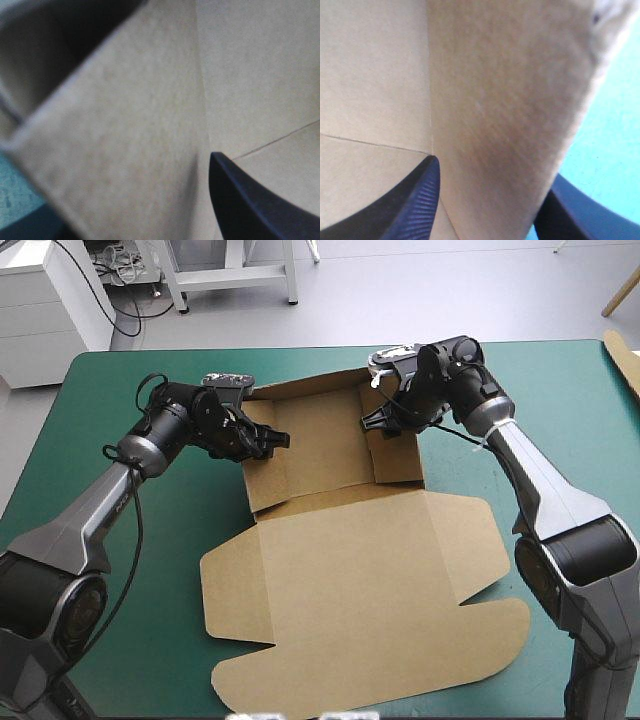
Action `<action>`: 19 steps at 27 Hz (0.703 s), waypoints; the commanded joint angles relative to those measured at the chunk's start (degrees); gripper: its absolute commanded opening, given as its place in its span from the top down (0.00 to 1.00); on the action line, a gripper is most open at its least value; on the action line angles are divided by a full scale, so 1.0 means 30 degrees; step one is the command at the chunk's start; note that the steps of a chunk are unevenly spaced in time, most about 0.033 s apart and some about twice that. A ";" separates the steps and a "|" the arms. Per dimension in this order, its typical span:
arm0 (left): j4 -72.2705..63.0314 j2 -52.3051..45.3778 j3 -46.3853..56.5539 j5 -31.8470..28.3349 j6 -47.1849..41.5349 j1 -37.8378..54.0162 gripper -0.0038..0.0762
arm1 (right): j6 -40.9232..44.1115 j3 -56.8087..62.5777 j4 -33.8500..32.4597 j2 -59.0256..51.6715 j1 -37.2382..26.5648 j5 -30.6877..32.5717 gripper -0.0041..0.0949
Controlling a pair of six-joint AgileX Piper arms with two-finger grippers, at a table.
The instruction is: Fold the box
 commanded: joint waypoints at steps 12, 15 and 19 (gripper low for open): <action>0.0084 -0.2086 -0.0784 0.0206 -0.0065 -0.0153 0.44 | -0.0051 -0.0662 0.0214 -0.1839 0.0078 -0.0548 0.46; 0.0572 -0.2086 -0.0784 0.0783 -0.0065 -0.0153 0.44 | -0.0051 -0.0662 0.0214 -0.1839 0.0078 -0.0548 0.46; 0.0486 -0.2245 -0.0784 0.1006 0.0396 -0.0153 0.44 | -0.0051 -0.0662 0.0324 -0.1883 0.0078 -0.0548 0.46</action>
